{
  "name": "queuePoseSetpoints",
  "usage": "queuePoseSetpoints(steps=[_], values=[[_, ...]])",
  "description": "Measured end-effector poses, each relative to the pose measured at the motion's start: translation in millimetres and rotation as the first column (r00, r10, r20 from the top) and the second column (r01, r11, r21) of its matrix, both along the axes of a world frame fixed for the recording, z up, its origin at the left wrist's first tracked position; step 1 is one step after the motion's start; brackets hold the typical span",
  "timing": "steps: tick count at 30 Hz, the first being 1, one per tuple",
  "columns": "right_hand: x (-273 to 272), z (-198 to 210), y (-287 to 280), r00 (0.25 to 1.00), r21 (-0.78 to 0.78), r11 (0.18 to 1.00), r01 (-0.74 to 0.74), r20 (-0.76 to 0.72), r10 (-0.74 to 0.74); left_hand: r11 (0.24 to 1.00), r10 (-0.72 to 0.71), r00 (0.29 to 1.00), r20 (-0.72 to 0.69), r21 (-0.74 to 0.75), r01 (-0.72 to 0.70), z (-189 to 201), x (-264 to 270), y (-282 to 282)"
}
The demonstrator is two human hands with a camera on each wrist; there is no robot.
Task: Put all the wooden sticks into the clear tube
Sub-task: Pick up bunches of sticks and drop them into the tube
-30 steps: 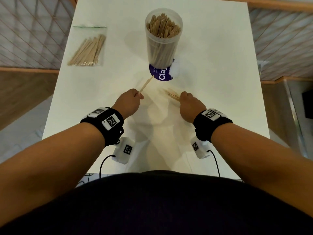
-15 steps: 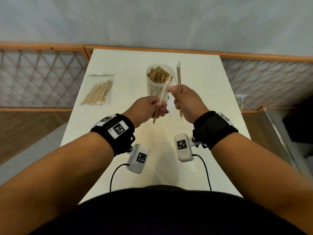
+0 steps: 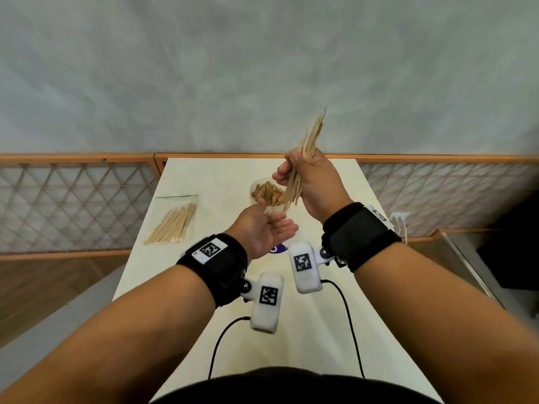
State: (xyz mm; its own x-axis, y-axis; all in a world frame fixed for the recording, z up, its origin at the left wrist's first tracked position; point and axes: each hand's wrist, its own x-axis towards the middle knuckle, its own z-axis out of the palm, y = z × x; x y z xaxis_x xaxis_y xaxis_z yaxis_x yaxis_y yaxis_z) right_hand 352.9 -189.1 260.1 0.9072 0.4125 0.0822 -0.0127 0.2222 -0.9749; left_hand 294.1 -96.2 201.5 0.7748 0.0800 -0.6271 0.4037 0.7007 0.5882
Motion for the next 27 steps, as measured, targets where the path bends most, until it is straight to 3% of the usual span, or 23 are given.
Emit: queuePoseSetpoints(steps=[3, 7, 12, 16, 20, 24, 27], values=[[-7, -2, 4, 0.998, 0.074, 0.995, -0.062, -0.006, 0.063, 0.995, -0.003, 1.0, 0.004, -0.104, 0.004, 5, -1, -4], [-11, -4, 3, 0.999, 0.066, 0.997, -0.047, 0.022, 0.046, 0.995, 0.007, 1.0, -0.025, -0.104, -0.009, 8, -1, -4], [-2, 3, 0, 0.963, -0.197, 0.979, 0.055, 0.27, 0.0, 0.998, -0.034, 0.999, -0.038, -0.05, 0.032, 9, 3, -2], [11, 0, -2, 0.862, -0.507, 0.837, 0.207, 0.499, 0.089, 0.972, -0.197, 0.98, -0.013, 0.128, 0.197, 11, 3, 1], [29, 1, -8, 0.77, -0.603, 0.722, 0.339, 0.619, 0.156, 0.887, -0.318, 0.941, 0.114, 0.386, 0.253, 8, 1, 4], [41, -4, -6, 0.767, -0.626, 0.691, 0.361, 0.621, 0.162, 0.671, -0.466, 0.873, 0.144, 0.701, 0.242, 4, 1, 4], [42, -5, -1, 0.769, -0.674, 0.657, 0.337, 0.6, 0.221, 0.606, -0.477, 0.871, 0.117, 0.762, 0.23, -2, 3, 5]])
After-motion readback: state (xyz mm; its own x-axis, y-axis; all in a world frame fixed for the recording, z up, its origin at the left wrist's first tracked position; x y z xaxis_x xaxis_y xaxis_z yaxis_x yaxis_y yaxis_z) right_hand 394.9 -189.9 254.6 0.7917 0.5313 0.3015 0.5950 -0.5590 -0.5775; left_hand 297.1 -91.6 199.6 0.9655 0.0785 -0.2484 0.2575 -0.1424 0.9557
